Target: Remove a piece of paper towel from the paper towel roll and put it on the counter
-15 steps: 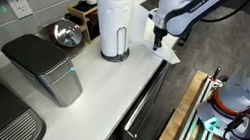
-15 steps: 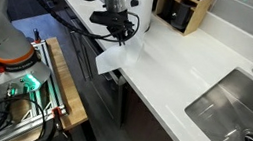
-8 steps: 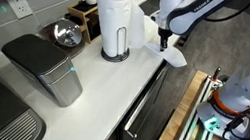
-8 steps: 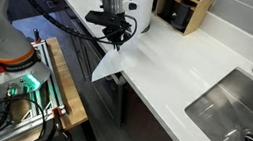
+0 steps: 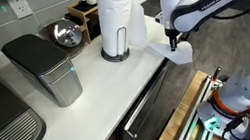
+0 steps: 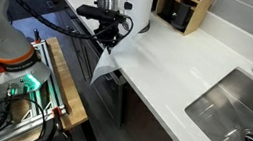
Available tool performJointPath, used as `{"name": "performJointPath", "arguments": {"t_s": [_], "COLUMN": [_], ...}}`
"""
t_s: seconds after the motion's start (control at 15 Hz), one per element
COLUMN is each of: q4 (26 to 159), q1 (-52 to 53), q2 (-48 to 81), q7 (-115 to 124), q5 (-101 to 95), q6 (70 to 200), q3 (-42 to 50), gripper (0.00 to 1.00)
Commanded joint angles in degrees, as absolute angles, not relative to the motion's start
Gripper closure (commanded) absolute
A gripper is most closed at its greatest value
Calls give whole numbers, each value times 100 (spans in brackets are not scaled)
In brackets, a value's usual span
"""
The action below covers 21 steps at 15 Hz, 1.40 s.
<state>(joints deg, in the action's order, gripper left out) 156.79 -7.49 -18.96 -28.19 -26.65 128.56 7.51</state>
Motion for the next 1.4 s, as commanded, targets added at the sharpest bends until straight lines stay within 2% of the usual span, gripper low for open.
{"name": "performJointPath", "arguments": {"t_s": [0.0,0.4,0.53,0.6,1.13,1.27,1.33], "q4": [15674,15700,15702,15703,15738,15754,15759], "q1": [-751,-710,-711,-703,-632,-674,-688], "q2": [-2063,-2113,-2191,-2225,-1866,-1737,-1689], "q7": [-2737,-2652,-2528,-2474,-1990,-1861,-1812], "q5": [-2859,-2824,-2794,-2757,-2552,-2587,-2587], "q6": [12264,12161,12344,12488,13987,14252,14339], "q3": [687,720,727,741,716,701,698], "gripper": [91,92,66,61,1,0,27]}}
